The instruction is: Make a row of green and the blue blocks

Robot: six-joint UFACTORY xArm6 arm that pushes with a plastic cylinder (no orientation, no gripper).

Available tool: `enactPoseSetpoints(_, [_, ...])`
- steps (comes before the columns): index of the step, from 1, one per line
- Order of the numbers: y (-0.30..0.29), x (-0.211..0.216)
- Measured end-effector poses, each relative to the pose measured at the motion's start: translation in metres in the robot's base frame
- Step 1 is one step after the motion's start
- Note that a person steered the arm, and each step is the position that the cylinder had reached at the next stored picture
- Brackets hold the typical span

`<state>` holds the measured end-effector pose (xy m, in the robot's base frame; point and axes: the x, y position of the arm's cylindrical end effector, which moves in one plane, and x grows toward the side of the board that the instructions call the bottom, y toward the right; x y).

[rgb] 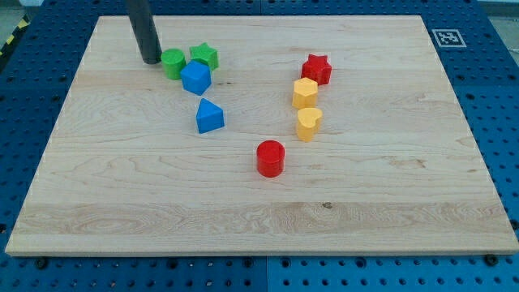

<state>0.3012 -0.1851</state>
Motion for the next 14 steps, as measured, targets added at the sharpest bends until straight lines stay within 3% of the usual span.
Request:
enactPoseSetpoints(2, [-0.012,-0.032])
enactPoseSetpoints(5, [0.006,-0.032])
enactPoseSetpoints(10, [0.039,0.031])
enactPoseSetpoints(11, [0.069,0.044])
enactPoseSetpoints(12, [0.096,0.05])
enactPoseSetpoints(14, [0.087,0.051])
